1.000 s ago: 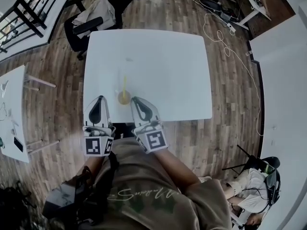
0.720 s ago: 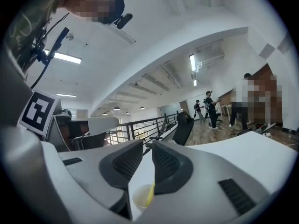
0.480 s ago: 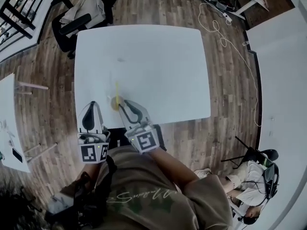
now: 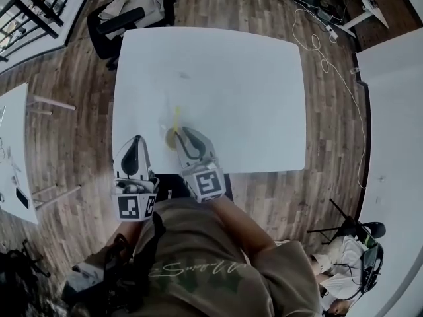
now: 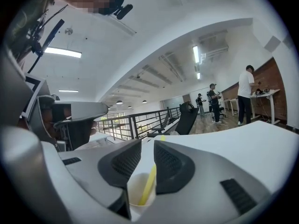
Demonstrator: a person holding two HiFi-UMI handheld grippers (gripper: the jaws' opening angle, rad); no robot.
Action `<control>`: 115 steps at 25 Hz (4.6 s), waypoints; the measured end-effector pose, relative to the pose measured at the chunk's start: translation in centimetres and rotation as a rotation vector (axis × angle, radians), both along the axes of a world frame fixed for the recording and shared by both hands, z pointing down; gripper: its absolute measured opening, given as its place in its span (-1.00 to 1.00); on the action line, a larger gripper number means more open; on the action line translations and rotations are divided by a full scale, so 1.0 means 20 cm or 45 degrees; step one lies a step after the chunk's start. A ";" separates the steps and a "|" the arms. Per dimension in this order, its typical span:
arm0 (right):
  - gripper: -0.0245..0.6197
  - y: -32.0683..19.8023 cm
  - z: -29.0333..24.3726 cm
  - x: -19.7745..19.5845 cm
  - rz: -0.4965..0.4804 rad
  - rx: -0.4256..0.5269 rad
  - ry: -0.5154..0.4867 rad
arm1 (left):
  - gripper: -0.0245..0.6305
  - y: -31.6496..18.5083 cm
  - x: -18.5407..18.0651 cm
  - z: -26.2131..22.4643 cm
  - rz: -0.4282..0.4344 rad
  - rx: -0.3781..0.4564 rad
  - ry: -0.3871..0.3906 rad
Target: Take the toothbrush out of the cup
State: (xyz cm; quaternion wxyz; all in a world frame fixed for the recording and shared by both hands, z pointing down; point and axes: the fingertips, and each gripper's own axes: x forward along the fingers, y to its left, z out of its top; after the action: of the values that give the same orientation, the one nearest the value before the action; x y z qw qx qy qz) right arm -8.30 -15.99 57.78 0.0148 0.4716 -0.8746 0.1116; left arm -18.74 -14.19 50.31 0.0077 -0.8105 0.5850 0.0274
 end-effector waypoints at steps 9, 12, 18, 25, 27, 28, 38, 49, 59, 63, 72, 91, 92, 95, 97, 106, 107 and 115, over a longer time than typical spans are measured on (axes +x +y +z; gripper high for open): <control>-0.55 -0.09 0.13 -0.03 0.038 -0.003 0.033 | -0.89 0.04 -0.05 0.02 -0.014 -0.006 0.023; -0.55 -0.11 0.15 -0.03 0.056 -0.044 0.034 | -0.89 0.04 -0.06 0.02 -0.014 -0.031 0.033; -0.55 -0.14 0.21 -0.05 0.036 -0.074 0.063 | -0.89 0.03 -0.05 0.01 -0.003 -0.034 0.024; -0.55 -0.16 0.28 -0.07 0.049 -0.077 0.113 | -0.89 0.02 -0.07 0.12 -0.008 -0.069 0.028; -0.55 -0.17 0.29 -0.08 0.048 -0.059 0.148 | -0.89 0.03 -0.07 0.13 -0.006 -0.074 0.023; -0.55 -0.18 0.29 -0.08 0.051 -0.059 0.148 | -0.89 0.03 -0.07 0.13 -0.004 -0.073 0.023; -0.78 -0.20 0.33 -0.16 -0.016 -0.102 0.175 | -0.89 0.04 -0.20 0.14 -0.017 -0.100 0.031; -0.82 -0.15 0.17 -0.04 0.018 -0.063 0.143 | -0.89 0.03 -0.12 0.00 0.008 -0.085 0.036; -0.82 -0.10 0.05 -0.01 0.042 -0.068 0.090 | -0.89 0.07 -0.10 -0.08 0.026 -0.104 0.038; -0.82 -0.09 -0.08 0.00 0.060 -0.068 0.086 | -0.89 0.07 -0.09 -0.18 0.036 -0.131 0.036; -0.82 -0.04 -0.57 0.02 0.098 -0.057 0.088 | -0.89 0.05 -0.11 -0.62 0.068 -0.130 0.061; -0.82 0.27 -0.81 0.13 0.264 0.000 0.099 | -0.89 0.24 -0.01 -0.73 0.243 -0.064 0.075; -0.82 0.28 -0.82 0.16 0.270 0.011 0.098 | -0.89 0.24 0.01 -0.73 0.245 -0.065 0.076; -0.82 0.33 -0.84 0.24 0.289 0.009 0.073 | -0.89 0.29 0.08 -0.76 0.251 -0.055 0.058; -0.82 0.36 -0.85 0.31 0.294 0.010 0.061 | -0.89 0.31 0.16 -0.78 0.259 -0.041 0.048; -0.82 0.41 -0.84 0.84 0.213 0.066 -0.001 | -0.89 0.41 0.74 -0.83 0.176 -0.013 0.020; -0.82 0.41 -0.84 0.90 0.198 0.061 -0.013 | -0.89 0.42 0.82 -0.83 0.168 -0.010 0.014; -0.82 0.41 -0.86 1.29 0.077 0.068 -0.010 | -0.89 0.48 1.23 -0.82 0.052 -0.005 0.024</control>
State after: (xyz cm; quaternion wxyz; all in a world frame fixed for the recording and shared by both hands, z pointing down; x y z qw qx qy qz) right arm 17.57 -7.75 40.51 -0.0046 0.4977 -0.8626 0.0907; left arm 5.87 -4.65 33.85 0.0002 -0.8220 0.5685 0.0340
